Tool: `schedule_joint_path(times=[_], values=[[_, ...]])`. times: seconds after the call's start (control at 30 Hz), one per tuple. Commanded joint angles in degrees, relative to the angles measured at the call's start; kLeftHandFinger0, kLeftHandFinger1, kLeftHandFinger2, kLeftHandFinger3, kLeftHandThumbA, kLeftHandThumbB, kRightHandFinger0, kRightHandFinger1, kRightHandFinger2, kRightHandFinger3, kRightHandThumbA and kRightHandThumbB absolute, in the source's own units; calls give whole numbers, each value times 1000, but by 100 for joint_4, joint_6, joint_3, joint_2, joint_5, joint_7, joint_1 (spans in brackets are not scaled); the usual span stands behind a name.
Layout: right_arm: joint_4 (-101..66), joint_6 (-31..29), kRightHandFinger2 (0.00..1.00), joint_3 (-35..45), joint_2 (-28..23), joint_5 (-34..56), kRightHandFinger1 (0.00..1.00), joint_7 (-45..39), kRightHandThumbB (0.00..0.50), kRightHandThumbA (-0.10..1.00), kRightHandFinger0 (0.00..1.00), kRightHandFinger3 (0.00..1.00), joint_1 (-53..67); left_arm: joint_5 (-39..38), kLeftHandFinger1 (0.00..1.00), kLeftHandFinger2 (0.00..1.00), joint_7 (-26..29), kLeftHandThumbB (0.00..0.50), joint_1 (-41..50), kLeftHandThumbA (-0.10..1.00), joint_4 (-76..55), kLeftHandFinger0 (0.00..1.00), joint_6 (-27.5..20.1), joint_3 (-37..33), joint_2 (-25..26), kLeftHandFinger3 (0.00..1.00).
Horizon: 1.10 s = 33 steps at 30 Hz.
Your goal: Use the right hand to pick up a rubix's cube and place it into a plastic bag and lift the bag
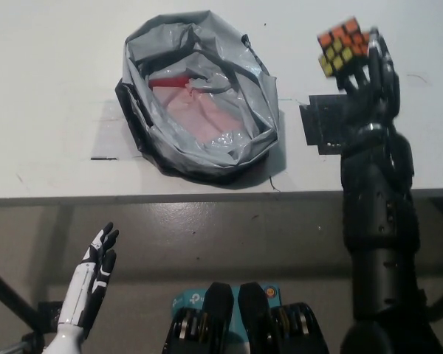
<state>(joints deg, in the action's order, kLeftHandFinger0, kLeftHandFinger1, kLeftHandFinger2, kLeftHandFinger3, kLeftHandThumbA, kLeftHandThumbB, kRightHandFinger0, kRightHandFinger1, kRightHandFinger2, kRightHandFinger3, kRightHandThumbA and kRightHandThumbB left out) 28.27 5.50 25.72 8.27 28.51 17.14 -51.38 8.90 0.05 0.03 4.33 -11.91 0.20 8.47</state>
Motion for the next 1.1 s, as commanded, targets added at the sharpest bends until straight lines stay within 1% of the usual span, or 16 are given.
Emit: schedule_joint_path(times=[0.0,0.1,0.13,0.27,0.33,0.37,0.43,0.47,0.5,0.53,0.57,0.63,0.73,0.83,0.9,1.07], values=[[-480,471,874,-142,143,371,253,6,111,-100,0,1000,-607,76,1000,1000,65,192,39,1000,-181,1000,-96,-6,0,1000],[-484,497,891,-221,203,378,317,-47,101,-100,0,1000,-740,31,1000,1000,27,194,52,1000,-189,1000,-86,-10,5,1000],[-458,485,868,-262,223,334,319,-45,118,-100,0,998,-781,23,1000,1000,19,196,58,1000,-197,1000,-69,-10,4,1000],[-352,419,815,-464,292,122,240,-19,127,-100,0,1000,-910,67,1000,1000,23,187,52,1000,-193,1000,-62,-22,11,1000],[-318,372,815,-526,299,56,240,-47,127,-100,0,1000,-924,71,1000,1000,25,187,52,1000,-193,1000,-70,-24,10,1000],[11,81,828,-786,306,-210,264,-254,121,-100,0,589,-1001,87,1000,1000,32,189,48,1000,-197,1000,-80,-29,7,1000],[233,-56,835,-957,305,-402,277,-266,138,-100,0,564,-1060,125,1000,1000,50,190,41,1000,-192,1000,-97,-33,9,1000],[403,-124,789,-1093,286,-577,240,-171,138,-100,0,521,-1113,152,1000,1000,60,196,36,1000,-200,1000,-85,-39,3,1000],[620,-296,794,-1237,259,-782,236,-136,111,-100,0,532,-1162,139,1000,1000,51,194,32,1000,-199,1000,-84,-41,2,1000],[779,-427,794,-1341,238,-924,236,-115,111,-100,0,532,-1198,130,1000,1000,43,194,29,1000,-198,1000,-85,-42,2,1000],[1133,-689,818,-1530,187,-1172,270,-102,88,-100,0,640,-1280,121,1000,1000,31,192,25,1000,-198,1000,-93,-44,6,1000],[1651,-992,855,-1786,96,-1505,365,34,101,-100,31,733,-1436,121,1000,1000,29,190,14,1000,-207,1000,-86,-40,5,1000],[2348,-1284,841,-2264,-59,-2089,352,300,100,-100,0,806,-1675,61,1000,1000,-6,208,11,1000,-234,1000,-47,-34,3,1000],[2906,-1460,796,-2621,-167,-2452,344,520,122,-100,0,792,-1924,50,1000,1000,-21,209,-25,1000,-219,1000,-76,-38,18,1000],[3253,-1538,830,-2790,-183,-2579,411,649,137,-100,29,791,-2099,39,1000,1000,-31,212,-40,1000,-188,1000,-111,-46,22,1000],[3942,-1759,751,-3268,-204,-2976,332,1088,141,-100,0,696,-2374,157,1000,1000,34,199,-34,1000,-171,1000,-147,-58,15,1000]])
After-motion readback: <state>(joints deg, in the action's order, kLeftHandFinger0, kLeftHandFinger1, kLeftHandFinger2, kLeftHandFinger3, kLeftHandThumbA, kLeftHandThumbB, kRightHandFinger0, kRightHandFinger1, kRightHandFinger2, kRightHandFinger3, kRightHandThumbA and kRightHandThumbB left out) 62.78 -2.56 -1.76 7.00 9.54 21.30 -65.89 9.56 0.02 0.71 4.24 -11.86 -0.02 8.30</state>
